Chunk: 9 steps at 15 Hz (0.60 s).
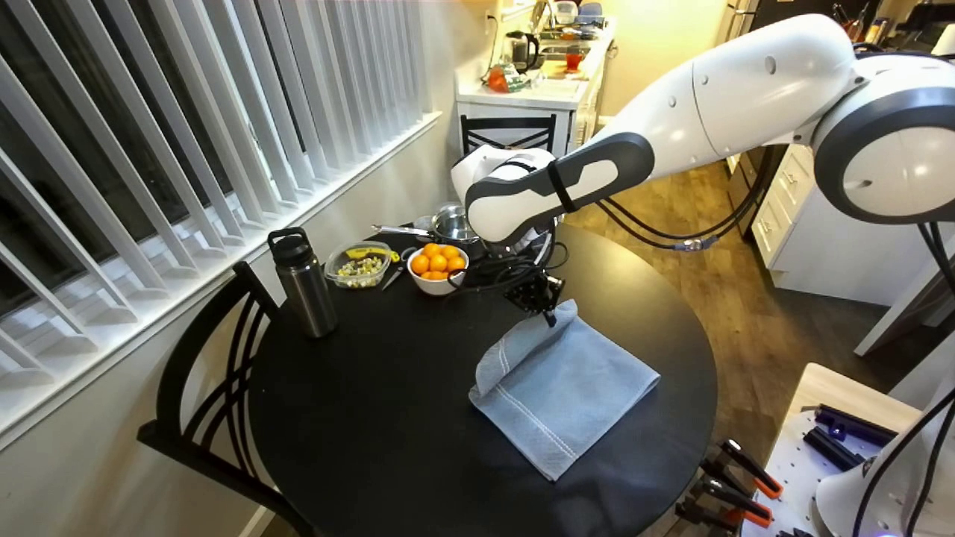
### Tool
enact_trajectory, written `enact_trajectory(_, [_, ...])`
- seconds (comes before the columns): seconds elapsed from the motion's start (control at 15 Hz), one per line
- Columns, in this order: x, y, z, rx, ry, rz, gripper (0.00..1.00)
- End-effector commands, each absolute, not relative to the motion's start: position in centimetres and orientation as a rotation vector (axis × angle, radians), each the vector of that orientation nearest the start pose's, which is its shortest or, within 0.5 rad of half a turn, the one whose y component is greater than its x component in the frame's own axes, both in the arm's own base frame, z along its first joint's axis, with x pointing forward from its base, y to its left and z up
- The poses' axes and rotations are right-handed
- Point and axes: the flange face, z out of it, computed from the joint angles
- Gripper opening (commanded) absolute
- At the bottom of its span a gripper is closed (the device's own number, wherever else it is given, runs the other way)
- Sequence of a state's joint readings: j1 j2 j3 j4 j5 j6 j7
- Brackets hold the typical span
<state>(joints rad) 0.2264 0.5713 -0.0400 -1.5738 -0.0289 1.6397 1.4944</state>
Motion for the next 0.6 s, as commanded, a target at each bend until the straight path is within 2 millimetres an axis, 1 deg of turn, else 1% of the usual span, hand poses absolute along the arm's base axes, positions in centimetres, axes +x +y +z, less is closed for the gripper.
enact_trajectory(0.0, [59.9,10.7,27.8,-2.863,2.071,0.672,0.02])
enact_trajectory(0.07, [59.6,10.7,27.5,-2.873,2.069,0.706,0.02])
enact_trajectory(0.2, [58.9,11.4,26.8,-2.906,2.032,0.803,0.02])
enact_trajectory(0.53, [57.5,14.3,24.9,-2.945,1.964,0.971,0.02])
